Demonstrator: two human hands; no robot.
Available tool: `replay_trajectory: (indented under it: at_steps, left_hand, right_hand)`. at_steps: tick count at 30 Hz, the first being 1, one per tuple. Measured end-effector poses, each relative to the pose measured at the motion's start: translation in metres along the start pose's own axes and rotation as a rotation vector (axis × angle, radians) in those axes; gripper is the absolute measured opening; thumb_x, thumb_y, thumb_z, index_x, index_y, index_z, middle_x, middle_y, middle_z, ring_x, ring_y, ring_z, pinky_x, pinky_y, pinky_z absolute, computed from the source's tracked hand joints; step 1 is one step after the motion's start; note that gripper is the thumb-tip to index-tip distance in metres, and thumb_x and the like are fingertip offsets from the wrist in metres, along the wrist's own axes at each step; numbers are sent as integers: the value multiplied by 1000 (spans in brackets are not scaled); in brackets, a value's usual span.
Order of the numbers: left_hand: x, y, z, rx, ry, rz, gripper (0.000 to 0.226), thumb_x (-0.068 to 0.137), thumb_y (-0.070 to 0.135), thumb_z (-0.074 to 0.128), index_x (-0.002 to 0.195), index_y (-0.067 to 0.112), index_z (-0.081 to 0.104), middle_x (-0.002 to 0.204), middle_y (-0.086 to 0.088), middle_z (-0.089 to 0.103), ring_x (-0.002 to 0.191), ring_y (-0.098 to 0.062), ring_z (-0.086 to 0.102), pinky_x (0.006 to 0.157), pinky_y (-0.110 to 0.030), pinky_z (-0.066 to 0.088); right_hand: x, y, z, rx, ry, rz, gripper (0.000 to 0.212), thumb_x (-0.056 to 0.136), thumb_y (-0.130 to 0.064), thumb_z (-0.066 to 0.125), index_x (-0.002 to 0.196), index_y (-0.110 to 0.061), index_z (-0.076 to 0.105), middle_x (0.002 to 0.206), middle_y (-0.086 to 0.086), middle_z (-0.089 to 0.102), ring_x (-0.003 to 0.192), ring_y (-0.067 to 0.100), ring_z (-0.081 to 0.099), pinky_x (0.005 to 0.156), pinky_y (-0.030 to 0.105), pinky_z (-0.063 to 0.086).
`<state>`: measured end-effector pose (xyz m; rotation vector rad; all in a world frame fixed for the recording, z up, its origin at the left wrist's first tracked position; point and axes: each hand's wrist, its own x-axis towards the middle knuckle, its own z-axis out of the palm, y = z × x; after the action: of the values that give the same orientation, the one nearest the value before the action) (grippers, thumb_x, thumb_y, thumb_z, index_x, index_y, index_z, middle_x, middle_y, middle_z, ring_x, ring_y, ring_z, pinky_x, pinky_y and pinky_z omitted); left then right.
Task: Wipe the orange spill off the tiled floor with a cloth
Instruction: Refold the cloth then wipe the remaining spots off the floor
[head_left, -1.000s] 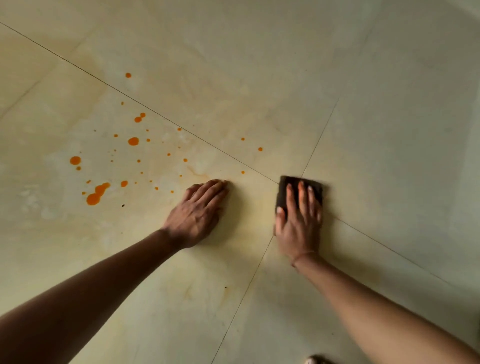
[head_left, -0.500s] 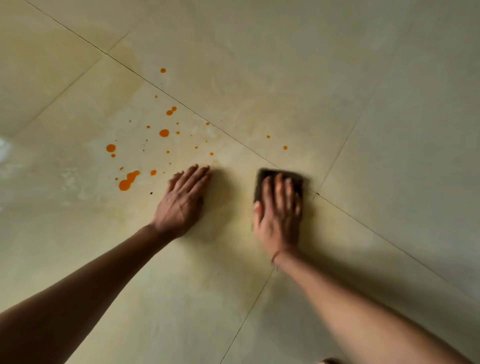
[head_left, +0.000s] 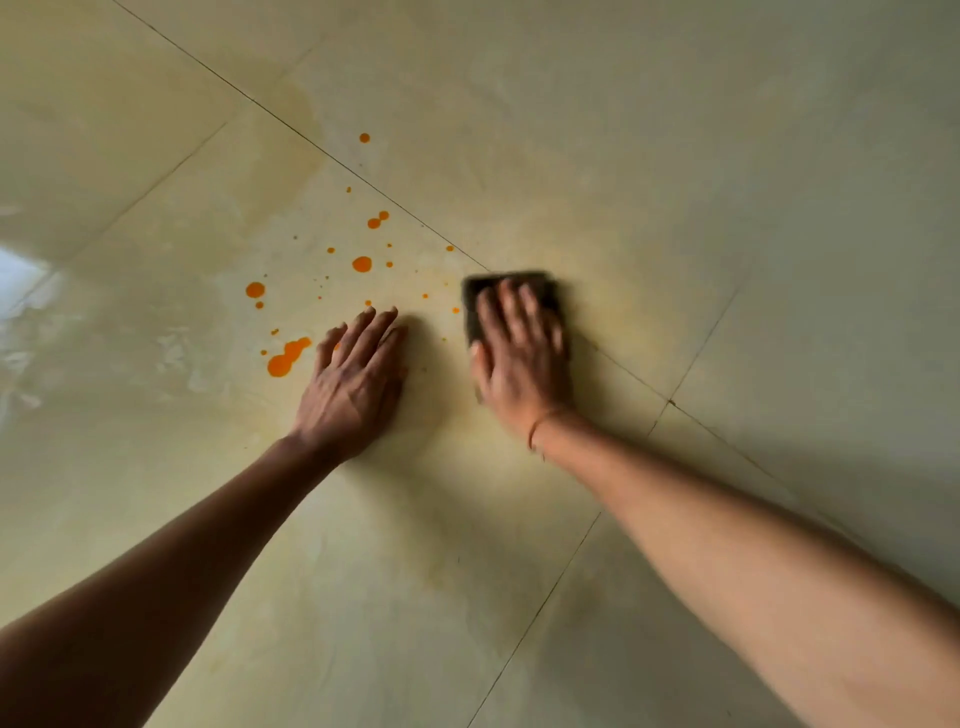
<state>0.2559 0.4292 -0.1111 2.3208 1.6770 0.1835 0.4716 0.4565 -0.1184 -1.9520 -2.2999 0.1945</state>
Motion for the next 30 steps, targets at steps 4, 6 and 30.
replay_trajectory:
  at_steps: [4,6,30]
  left_hand:
    - [1,2,-3,4,-2,-41,57,99,38,33,147,8,33,156,-13,26,147,-29,16,118,-41,8]
    - [0,2,-2,-2,2,-63,59,99,41,32,147,7,34,157,-13,26,147,-29,16,118,-41,7]
    - [-117,-108,-34,15,44,-582,62,95,45,27,149,14,28,158,-9,23,146,-29,18,116,-47,14]
  right_hand:
    - [-51,45,-15,4,-98,-302,62,91,-42,39,148,-20,37,156,10,32,144,27,28,111,48,29]
    - [-25,75,-18,-40,-53,-82,63,91,-44,32,149,-18,35,156,11,31,144,28,27,112,49,28]
    - [-54,-29,1,30,-120,-429,65,87,-43,39,147,-20,39,154,10,37,141,26,31,108,48,32]
